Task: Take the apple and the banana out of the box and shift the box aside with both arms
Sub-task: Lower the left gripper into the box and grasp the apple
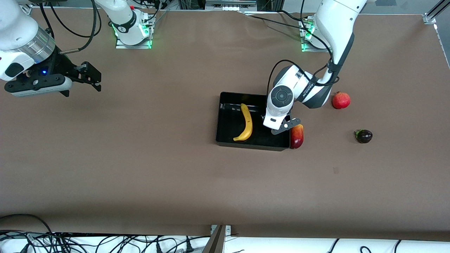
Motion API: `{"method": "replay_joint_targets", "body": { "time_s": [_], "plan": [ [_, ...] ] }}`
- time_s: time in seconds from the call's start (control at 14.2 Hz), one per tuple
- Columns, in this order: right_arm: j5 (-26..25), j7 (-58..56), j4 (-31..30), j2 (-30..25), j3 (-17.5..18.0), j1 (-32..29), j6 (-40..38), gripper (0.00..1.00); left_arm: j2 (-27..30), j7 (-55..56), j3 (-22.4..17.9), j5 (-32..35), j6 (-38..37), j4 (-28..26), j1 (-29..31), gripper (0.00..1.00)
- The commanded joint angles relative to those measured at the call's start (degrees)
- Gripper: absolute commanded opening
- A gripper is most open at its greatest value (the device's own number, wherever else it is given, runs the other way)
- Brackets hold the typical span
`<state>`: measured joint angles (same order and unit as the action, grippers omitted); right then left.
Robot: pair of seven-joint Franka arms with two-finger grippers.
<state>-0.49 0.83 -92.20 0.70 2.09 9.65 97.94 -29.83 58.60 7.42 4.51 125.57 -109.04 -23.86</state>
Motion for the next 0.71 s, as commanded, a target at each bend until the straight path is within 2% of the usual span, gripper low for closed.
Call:
{"method": "replay_joint_targets", "body": {
  "time_s": [0.0,0.14,0.42,0.64],
  "plan": [
    [-1.00,0.23,0.18,0.01,-0.07,0.11,-0.03,1.00,-0.76,-1.04,0.13,-0.72,0.65,2.07,0.66,0.33],
    [-1.09,0.23,0.18,0.01,-0.07,0.02,-0.03,1.00,-0.67,-1.04,0.13,-3.27,-1.98,5.14,0.48,0.33],
    [-1.09,0.14,0.18,0.01,-0.07,0.02,0.06,1.00,0.56,-1.12,0.13,-4.86,-12.78,12.35,0.48,0.33],
    [-1.18,0.14,0.45,0.09,-0.07,-0.07,0.32,1.00,3.11,-8.81,-0.74,-4.69,-22.70,15.96,2.32,0.33]
  ]
}}
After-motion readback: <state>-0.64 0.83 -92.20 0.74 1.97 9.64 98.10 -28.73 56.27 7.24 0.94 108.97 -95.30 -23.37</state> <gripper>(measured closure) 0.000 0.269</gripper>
